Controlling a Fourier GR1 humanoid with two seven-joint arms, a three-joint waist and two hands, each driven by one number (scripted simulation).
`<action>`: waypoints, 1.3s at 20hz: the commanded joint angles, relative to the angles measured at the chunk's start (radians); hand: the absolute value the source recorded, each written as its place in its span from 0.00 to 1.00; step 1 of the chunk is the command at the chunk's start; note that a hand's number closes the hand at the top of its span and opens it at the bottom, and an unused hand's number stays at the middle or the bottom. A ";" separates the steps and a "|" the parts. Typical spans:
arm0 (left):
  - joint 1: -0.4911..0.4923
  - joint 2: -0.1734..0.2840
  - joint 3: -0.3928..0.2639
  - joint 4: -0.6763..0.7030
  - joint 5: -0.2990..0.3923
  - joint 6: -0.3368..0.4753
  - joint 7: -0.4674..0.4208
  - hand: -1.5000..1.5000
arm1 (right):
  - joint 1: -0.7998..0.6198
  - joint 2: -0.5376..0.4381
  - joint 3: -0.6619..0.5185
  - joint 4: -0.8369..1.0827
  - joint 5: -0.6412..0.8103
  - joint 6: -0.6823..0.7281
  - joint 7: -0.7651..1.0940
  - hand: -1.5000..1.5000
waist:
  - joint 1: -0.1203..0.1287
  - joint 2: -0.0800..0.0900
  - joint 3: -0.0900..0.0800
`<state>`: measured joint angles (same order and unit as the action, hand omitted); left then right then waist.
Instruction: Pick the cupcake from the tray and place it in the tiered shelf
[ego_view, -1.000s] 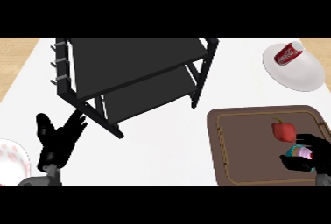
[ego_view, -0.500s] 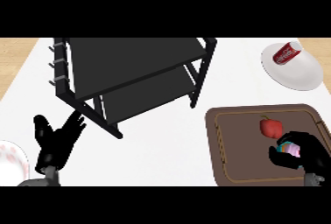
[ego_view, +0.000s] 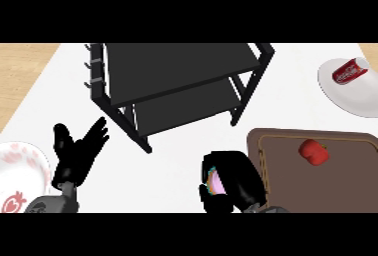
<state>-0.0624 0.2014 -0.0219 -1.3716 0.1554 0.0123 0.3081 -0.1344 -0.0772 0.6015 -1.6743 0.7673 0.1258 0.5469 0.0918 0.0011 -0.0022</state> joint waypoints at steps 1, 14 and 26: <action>-0.012 0.001 0.017 0.014 -0.002 0.018 0.004 0.50 | -0.113 0.073 0.268 -0.059 0.033 -0.035 0.023 1.00 | -0.033 -0.005 0.001; -0.001 -0.006 0.050 0.037 -0.004 0.042 -0.008 0.50 | -0.602 0.077 0.308 -0.472 -0.010 -0.046 0.754 1.00 | -0.082 -0.010 -0.001; 0.007 -0.009 0.041 0.005 0.001 0.022 0.007 0.50 | -1.073 0.077 -0.190 -0.134 -0.243 -0.033 0.714 1.00 | -0.072 -0.005 0.000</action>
<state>-0.0428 0.2008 0.0239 -1.3612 0.1565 0.0289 0.2968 -1.0506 -0.0122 0.5492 -1.9288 0.5897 0.0663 1.1373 0.0160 -0.0061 -0.0023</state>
